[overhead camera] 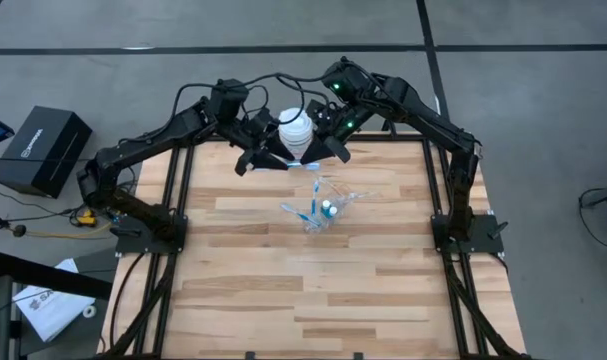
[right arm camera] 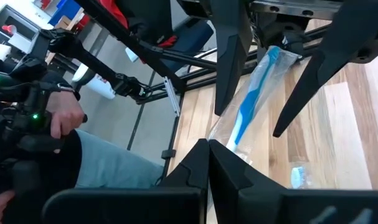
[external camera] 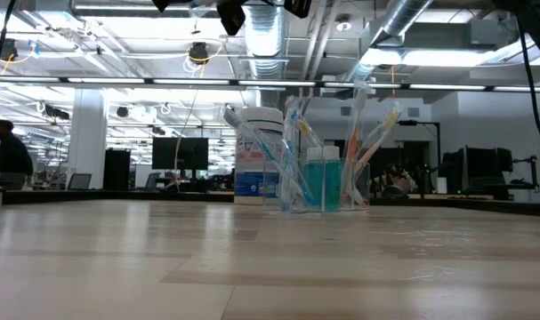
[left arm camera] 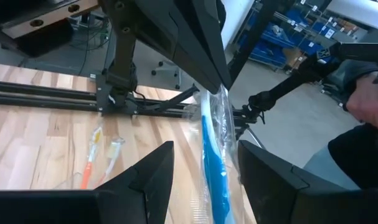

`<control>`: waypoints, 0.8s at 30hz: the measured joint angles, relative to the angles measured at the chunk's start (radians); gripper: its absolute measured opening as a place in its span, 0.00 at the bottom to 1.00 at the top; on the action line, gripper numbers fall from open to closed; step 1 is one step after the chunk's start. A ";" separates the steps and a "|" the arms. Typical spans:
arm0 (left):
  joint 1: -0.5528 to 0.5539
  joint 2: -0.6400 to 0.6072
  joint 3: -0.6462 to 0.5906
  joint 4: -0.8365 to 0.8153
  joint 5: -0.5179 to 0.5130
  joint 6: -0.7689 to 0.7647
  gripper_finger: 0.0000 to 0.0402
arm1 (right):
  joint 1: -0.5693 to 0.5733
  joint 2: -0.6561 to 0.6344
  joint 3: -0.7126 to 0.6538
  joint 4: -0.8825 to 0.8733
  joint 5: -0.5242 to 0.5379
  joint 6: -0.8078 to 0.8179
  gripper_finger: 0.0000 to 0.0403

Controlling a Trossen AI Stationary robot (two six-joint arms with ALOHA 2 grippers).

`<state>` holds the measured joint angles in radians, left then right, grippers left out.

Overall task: Pick & Place toothbrushing station
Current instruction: Put the blue toothbrush into the transparent organizer

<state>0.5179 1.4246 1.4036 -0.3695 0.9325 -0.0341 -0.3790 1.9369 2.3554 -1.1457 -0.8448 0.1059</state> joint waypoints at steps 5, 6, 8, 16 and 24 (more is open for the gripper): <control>0.000 0.000 0.000 0.026 0.000 0.000 0.43 | 0.005 0.000 0.000 0.003 -0.006 0.000 0.00; 0.000 0.000 0.000 0.032 0.000 -0.001 0.43 | 0.006 0.000 0.000 0.005 -0.008 0.000 0.00; 0.000 0.000 0.000 0.040 0.000 -0.005 0.43 | 0.011 0.000 0.000 0.012 -0.008 0.005 0.00; -0.007 0.031 -0.001 0.048 0.029 -0.024 0.36 | 0.013 0.000 0.000 0.048 -0.016 0.037 0.00; -0.008 0.037 -0.001 0.112 0.044 -0.026 0.24 | 0.012 0.001 0.000 0.048 -0.016 0.042 0.00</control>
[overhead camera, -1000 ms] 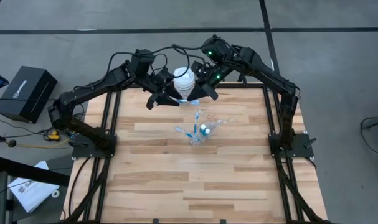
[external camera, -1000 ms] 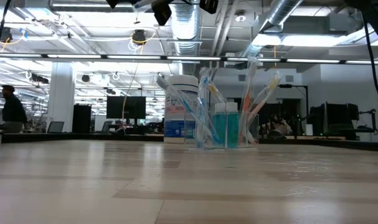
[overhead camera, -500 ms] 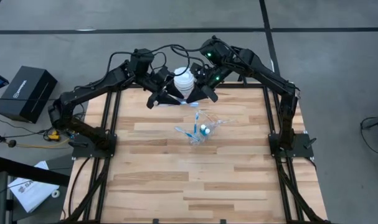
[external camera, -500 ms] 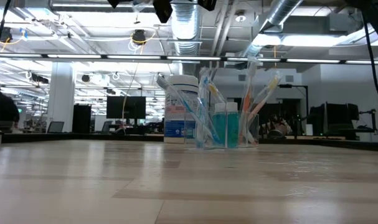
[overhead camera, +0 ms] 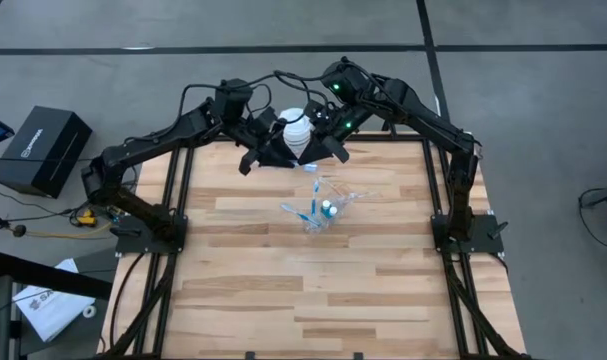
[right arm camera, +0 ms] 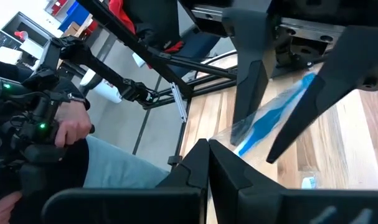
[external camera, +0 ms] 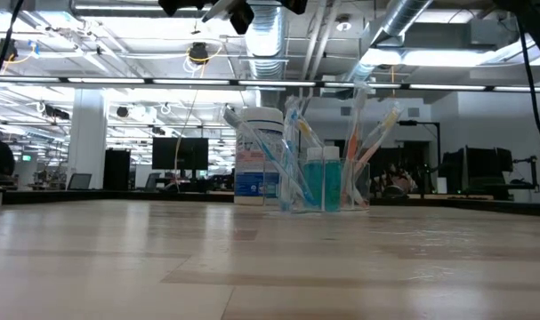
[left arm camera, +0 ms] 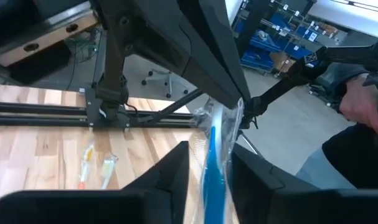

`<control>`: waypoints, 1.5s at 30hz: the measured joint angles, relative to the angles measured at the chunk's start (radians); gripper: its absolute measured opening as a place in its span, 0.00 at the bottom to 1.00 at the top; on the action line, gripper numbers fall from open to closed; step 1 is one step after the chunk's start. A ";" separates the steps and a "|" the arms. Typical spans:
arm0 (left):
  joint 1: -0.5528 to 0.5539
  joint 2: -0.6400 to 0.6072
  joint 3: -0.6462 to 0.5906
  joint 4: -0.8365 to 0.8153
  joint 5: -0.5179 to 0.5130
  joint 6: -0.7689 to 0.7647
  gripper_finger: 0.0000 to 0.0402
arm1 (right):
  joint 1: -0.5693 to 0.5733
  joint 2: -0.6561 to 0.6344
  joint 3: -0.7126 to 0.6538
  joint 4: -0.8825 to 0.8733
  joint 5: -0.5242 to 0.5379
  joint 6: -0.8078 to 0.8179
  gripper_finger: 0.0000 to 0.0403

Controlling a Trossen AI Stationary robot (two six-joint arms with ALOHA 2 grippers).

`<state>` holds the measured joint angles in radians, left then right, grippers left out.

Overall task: Pick & Place toothbrushing station
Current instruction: Put the blue toothbrush into the transparent organizer

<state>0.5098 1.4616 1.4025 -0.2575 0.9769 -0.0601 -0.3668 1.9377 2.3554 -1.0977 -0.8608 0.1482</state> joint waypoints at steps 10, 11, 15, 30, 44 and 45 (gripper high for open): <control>0.001 0.000 0.000 0.012 -0.009 0.029 0.03 | -0.017 0.000 0.000 0.051 0.002 0.000 0.01; 0.001 0.000 0.000 0.012 -0.012 0.032 0.02 | -0.022 0.000 0.000 0.053 0.001 0.001 0.01; 0.002 0.000 0.000 0.013 -0.019 0.035 0.00 | -0.031 0.000 0.000 0.065 0.001 0.002 0.02; 0.067 0.000 0.000 0.010 -0.008 0.050 0.00 | -0.109 -0.022 0.000 0.216 -0.088 0.031 0.49; 0.283 -0.064 0.000 0.102 -0.298 0.137 0.00 | -0.366 -0.167 0.001 0.206 0.204 -0.109 0.44; 0.288 -0.072 0.000 0.151 -0.308 0.103 0.00 | -0.387 -0.178 0.001 0.205 0.222 -0.116 0.43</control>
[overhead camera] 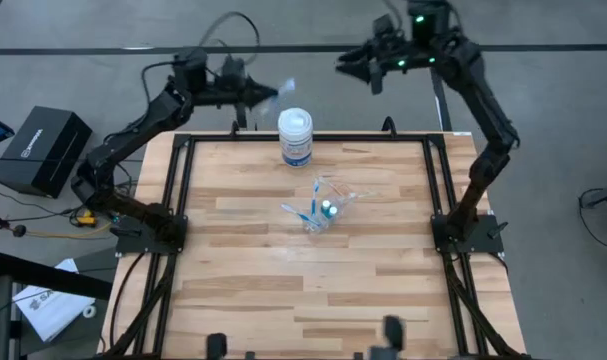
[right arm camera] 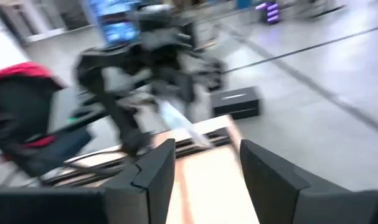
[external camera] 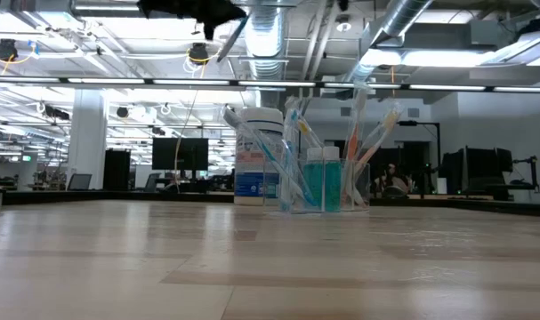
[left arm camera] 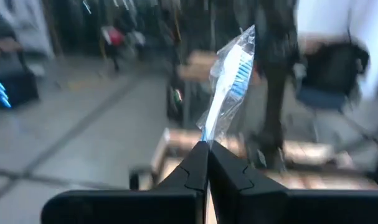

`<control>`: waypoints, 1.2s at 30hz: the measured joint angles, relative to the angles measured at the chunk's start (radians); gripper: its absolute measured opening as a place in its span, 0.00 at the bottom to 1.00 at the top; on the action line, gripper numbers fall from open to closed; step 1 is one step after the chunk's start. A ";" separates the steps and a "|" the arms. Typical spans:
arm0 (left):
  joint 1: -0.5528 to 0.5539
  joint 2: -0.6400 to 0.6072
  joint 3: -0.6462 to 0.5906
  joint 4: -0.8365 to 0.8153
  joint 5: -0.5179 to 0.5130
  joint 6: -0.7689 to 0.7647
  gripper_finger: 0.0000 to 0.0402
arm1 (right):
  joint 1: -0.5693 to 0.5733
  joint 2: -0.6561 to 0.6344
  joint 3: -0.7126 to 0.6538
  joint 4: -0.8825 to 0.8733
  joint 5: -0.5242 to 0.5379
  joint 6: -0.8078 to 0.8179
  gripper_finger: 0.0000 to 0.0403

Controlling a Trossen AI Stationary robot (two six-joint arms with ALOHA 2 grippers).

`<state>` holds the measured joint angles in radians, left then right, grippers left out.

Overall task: Pick & Place toothbrushing station
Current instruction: Put the blue toothbrush into the transparent organizer

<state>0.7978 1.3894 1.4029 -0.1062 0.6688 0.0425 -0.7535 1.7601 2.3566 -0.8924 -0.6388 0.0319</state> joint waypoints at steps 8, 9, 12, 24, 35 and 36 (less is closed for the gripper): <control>-0.034 -0.062 -0.025 0.445 -0.153 -0.294 0.00 | -0.114 -0.062 0.000 0.000 0.041 -0.019 0.38; -0.047 -0.071 -0.042 0.489 -0.182 -0.320 0.00 | -0.120 -0.065 0.000 0.000 0.041 -0.030 0.37; -0.108 -0.100 -0.106 0.588 -0.282 -0.367 0.00 | -0.132 -0.065 0.000 0.000 0.040 -0.060 0.37; -0.522 -0.192 -0.519 0.939 -0.791 -0.300 0.00 | -0.133 -0.053 -0.001 0.010 0.008 -0.102 0.38; -0.768 -0.116 -0.779 1.247 -1.090 -0.241 0.00 | -0.116 -0.052 -0.001 0.006 0.007 -0.069 0.37; -0.772 -0.095 -0.791 1.285 -1.089 -0.242 0.00 | -0.108 -0.052 -0.001 0.005 0.007 -0.068 0.37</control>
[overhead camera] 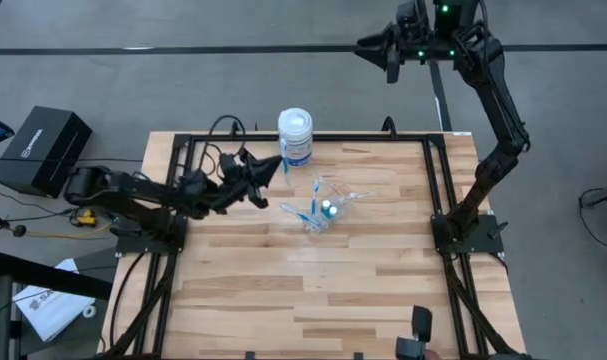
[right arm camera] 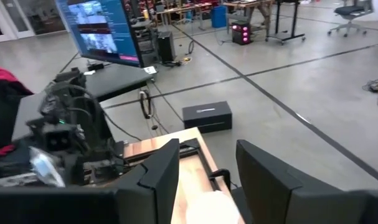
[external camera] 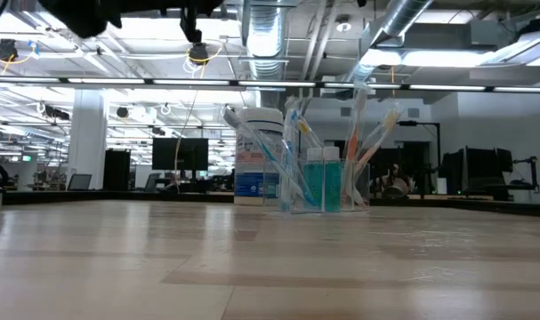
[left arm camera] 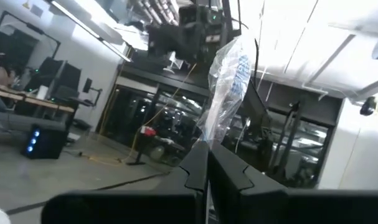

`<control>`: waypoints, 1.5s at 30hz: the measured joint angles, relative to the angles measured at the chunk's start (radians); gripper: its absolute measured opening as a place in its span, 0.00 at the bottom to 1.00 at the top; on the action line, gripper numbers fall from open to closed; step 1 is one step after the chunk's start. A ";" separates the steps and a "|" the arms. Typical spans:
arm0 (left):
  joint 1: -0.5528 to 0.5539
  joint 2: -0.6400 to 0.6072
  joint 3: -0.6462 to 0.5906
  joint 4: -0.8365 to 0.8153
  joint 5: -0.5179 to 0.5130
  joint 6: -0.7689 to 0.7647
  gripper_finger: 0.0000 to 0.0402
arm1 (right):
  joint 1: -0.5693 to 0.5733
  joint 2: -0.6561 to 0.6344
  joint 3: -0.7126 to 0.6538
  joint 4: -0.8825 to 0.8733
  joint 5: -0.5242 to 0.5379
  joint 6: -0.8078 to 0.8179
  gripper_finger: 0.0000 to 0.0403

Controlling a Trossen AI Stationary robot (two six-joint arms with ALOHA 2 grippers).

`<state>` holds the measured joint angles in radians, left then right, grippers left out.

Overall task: Pick & Place toothbrushing station
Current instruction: Put the blue toothbrush into the transparent organizer

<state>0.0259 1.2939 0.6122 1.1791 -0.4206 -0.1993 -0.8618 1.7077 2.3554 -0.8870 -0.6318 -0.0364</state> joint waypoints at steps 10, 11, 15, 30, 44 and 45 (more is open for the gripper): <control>-0.014 0.278 -0.025 0.336 0.074 -0.071 0.00 | 0.072 0.000 0.000 0.006 0.032 0.027 0.36; -0.013 0.305 -0.025 0.355 0.084 -0.075 0.00 | 0.078 0.000 0.000 0.005 0.035 0.027 0.36; -0.014 0.392 -0.025 0.389 0.107 -0.122 0.00 | 0.101 0.000 -0.006 0.000 0.055 -0.007 0.36; -0.016 0.547 -0.023 0.391 0.166 -0.096 0.00 | 0.125 0.000 -0.006 0.005 0.056 -0.072 0.34; -0.019 0.708 0.097 0.390 0.231 -0.107 0.00 | 0.156 0.000 -0.007 -0.016 0.055 -0.110 0.34; -0.020 0.714 0.104 0.391 0.235 -0.113 0.00 | 0.160 0.000 -0.007 -0.020 0.056 -0.116 0.34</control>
<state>0.0058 2.0084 0.7165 1.5702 -0.1852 -0.3119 -0.7014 1.7073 2.3482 -0.9072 -0.5762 -0.1526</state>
